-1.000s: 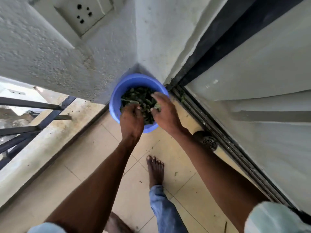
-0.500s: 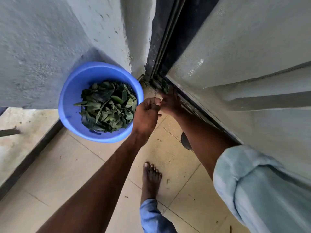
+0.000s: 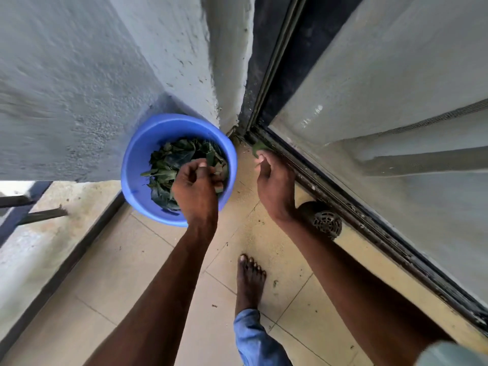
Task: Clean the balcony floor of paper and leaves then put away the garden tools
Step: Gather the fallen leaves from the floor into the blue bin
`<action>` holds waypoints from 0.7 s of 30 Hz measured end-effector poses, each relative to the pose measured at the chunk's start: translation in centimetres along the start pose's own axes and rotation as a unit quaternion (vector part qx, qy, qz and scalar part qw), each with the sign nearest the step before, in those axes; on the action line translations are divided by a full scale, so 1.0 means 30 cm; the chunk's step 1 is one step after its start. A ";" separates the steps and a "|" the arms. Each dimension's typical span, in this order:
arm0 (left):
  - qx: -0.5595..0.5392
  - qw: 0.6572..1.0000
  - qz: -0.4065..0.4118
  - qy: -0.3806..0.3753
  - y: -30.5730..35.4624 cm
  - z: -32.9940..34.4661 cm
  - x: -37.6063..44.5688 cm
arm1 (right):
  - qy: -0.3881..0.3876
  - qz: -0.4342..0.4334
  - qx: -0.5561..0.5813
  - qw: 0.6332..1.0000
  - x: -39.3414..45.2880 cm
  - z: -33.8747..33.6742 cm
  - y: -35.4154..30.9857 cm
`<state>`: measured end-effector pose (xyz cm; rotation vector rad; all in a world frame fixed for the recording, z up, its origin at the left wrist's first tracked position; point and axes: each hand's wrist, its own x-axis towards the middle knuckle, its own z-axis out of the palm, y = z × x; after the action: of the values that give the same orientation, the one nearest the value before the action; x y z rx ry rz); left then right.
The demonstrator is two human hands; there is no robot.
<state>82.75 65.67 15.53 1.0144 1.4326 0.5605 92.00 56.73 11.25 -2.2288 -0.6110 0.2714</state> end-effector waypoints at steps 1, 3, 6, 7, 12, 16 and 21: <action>0.002 1.000 -0.001 0.027 0.019 -0.033 -0.002 | 0.017 -0.026 0.032 0.999 -0.033 -0.018 -0.078; 0.003 0.998 0.000 0.061 0.053 -0.097 -0.007 | 0.016 -0.044 0.077 0.996 -0.084 -0.021 -0.217; 0.034 0.997 0.010 0.072 0.101 -0.196 -0.009 | -0.076 -0.108 -0.007 0.991 -0.095 0.086 -0.310; 0.053 0.997 0.005 0.060 0.111 -0.232 -0.010 | -0.134 -0.119 -0.068 0.982 -0.094 0.138 -0.300; 0.202 0.976 0.010 -0.076 0.158 -0.430 -0.042 | -0.260 -0.076 -0.199 0.942 -0.193 0.113 -0.363; 0.297 0.942 0.059 -0.148 0.323 -0.581 -0.264 | -0.228 -0.030 -0.161 0.960 -0.410 -0.145 -0.586; 0.364 0.896 0.126 -0.221 0.533 -0.824 -0.713 | -0.185 0.096 -0.139 0.968 -0.823 -0.510 -0.912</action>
<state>60.50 61.44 44.01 1.8104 1.1025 -0.0707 67.28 49.90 41.81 -2.5355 -0.6614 0.7539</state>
